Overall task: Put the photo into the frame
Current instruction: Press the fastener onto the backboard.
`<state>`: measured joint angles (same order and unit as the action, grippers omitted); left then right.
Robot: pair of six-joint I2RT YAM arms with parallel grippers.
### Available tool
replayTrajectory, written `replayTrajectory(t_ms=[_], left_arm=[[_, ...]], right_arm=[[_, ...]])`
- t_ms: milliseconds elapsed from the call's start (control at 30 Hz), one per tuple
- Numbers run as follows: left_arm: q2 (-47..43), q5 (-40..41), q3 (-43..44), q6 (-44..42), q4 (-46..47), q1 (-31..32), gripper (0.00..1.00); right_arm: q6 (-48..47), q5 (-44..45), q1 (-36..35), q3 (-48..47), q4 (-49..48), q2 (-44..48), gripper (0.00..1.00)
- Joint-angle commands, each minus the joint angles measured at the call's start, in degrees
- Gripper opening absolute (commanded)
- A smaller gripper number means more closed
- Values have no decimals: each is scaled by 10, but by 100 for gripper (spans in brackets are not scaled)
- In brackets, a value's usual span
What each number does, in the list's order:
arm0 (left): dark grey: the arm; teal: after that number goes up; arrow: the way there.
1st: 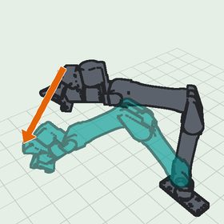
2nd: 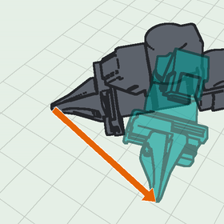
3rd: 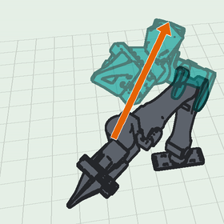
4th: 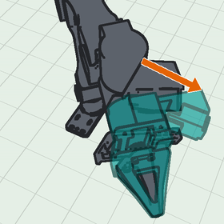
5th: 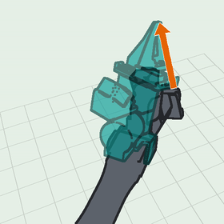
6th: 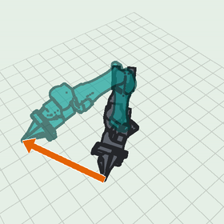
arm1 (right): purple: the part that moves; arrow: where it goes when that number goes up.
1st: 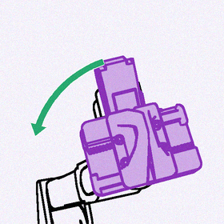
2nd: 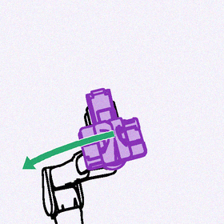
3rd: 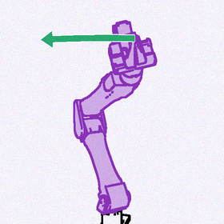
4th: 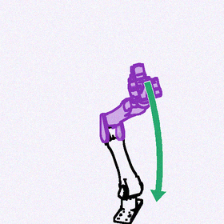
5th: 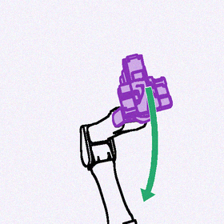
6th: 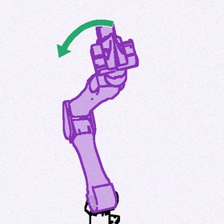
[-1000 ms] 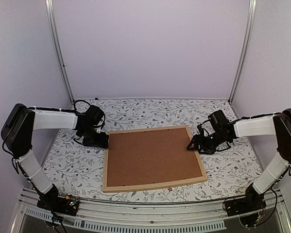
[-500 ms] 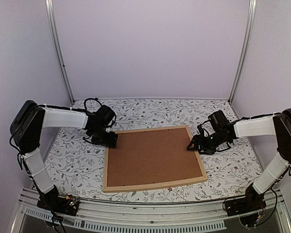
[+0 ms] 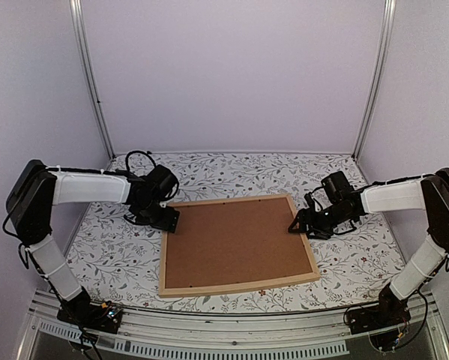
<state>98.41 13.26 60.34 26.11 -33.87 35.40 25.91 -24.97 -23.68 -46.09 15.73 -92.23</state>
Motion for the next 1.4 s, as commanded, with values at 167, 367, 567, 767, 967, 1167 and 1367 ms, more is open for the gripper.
replayTrajectory(t_ms=[167, 367, 567, 767, 967, 1167, 1367], left_arm=[[4, 62, 30, -3, -73, -6, 84], [12, 76, 30, 7, -75, -13, 84], [28, 76, 30, 3, -70, -17, 84], [53, 69, 37, -2, -65, -16, 84], [51, 56, 29, 4, -69, -5, 83], [61, 55, 27, 14, -73, 10, 83], [83, 60, 43, 22, -85, 31, 83]], right_arm=[[-2, -3, -4, 11, -17, 2, 77], [-7, -1, -4, 11, -14, 3, 77], [-7, 0, -4, 13, -14, 3, 77], [-7, 3, -4, 14, -10, 5, 77], [-8, 6, -4, 15, -11, 5, 77], [-9, 4, -4, 12, -12, -1, 77], [-9, 4, -4, 15, -13, -1, 77]])
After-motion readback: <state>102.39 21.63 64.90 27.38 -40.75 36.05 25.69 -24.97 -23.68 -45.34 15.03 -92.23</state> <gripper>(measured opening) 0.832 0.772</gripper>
